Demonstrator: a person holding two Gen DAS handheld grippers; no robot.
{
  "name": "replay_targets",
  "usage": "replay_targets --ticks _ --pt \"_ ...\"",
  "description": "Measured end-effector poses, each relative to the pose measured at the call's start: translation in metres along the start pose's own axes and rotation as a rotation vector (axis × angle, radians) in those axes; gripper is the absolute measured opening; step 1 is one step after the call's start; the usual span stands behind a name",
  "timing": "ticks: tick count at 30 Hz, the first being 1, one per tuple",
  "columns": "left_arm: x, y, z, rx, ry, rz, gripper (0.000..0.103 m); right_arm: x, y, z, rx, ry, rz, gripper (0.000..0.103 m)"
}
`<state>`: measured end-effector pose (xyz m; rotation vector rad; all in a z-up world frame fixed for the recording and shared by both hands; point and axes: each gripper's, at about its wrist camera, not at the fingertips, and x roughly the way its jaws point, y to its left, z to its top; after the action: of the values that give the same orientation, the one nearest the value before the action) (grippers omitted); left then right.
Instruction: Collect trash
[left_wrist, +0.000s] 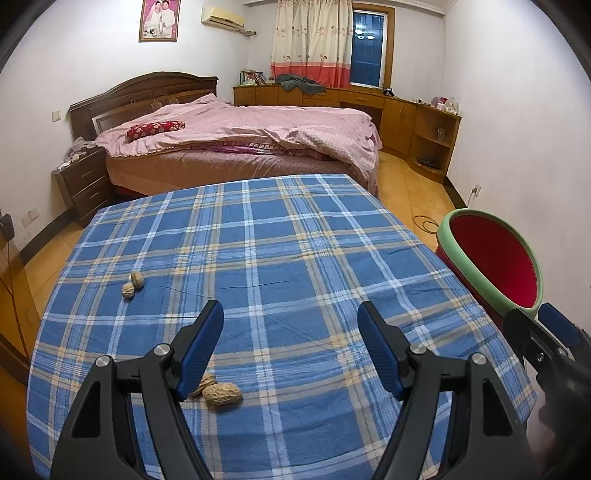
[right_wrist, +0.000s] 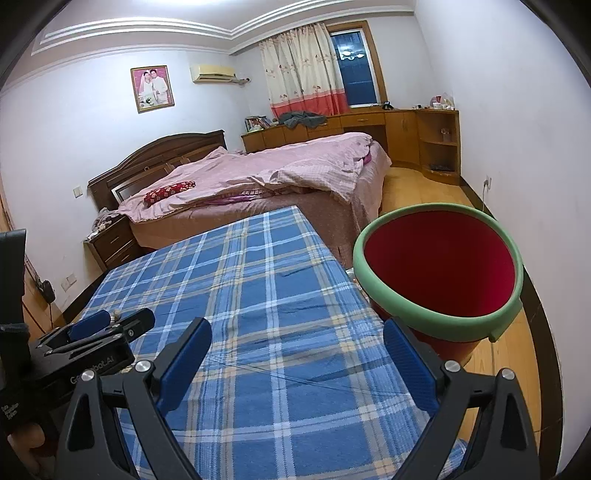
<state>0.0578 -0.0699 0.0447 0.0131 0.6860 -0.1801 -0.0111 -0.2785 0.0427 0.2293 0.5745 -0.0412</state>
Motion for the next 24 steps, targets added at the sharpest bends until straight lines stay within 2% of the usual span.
replay_targets --ticks 24 --pt "0.0004 -0.0017 -0.0001 -0.001 0.002 -0.003 0.075 0.0004 -0.0026 0.0000 0.003 0.003 0.000 0.096"
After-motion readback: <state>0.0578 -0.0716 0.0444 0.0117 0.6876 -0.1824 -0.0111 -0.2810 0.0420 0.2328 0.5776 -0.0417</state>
